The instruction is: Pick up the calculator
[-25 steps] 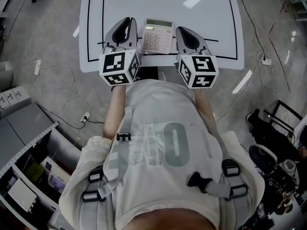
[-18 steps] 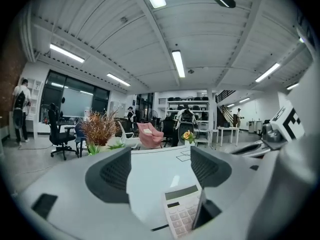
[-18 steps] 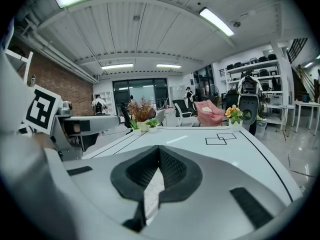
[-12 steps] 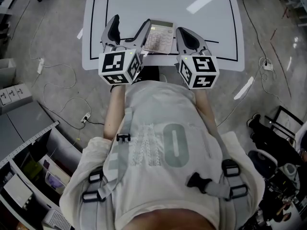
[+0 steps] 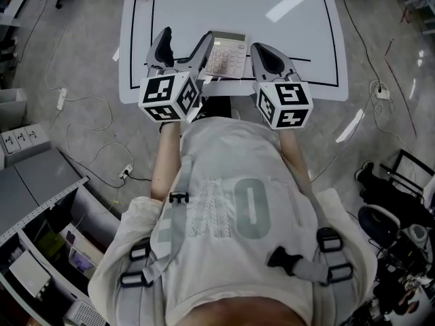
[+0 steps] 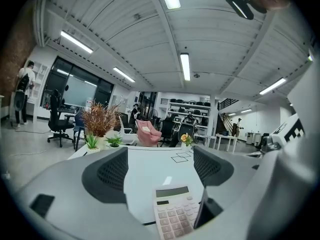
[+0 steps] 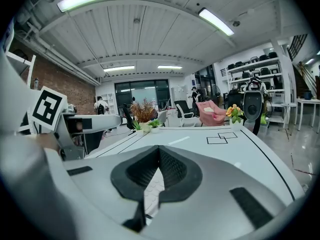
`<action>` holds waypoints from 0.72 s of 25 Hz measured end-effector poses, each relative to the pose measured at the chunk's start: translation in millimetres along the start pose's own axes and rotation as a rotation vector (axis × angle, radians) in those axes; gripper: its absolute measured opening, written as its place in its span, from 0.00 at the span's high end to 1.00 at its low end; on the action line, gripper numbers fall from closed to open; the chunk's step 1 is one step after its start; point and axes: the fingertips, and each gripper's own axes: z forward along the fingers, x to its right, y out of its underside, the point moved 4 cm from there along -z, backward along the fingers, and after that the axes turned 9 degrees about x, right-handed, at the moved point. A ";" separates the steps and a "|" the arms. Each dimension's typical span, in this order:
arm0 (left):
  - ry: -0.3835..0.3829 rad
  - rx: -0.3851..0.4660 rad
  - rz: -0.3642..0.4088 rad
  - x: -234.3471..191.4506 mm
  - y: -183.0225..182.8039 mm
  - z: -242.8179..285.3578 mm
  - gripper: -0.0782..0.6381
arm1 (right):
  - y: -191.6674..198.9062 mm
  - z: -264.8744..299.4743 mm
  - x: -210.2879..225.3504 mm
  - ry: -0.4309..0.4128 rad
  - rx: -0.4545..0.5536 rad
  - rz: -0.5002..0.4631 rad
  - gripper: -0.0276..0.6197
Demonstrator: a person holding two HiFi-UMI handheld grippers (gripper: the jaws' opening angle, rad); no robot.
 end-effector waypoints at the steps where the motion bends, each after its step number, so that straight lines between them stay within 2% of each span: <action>1: 0.008 -0.004 -0.002 0.2 0.6 2.5 0.34 | -0.3 1.0 0.8 0.001 0.000 0.002 0.95; 6: 0.091 -0.072 -0.050 0.0 12.2 21.6 0.34 | 4.0 5.7 1.9 0.002 -0.014 0.018 0.95; 11: 0.215 -0.244 -0.233 -7.3 33.5 49.8 0.35 | 5.6 18.7 -2.2 -0.007 -0.039 0.063 0.95; 14: 0.277 -0.341 -0.229 -13.8 49.3 61.4 0.35 | 6.4 27.2 -1.8 -0.014 -0.046 0.084 0.95; 18: 0.375 -0.520 -0.201 -21.9 76.7 74.3 0.35 | 15.2 42.2 6.3 -0.004 -0.079 0.129 0.95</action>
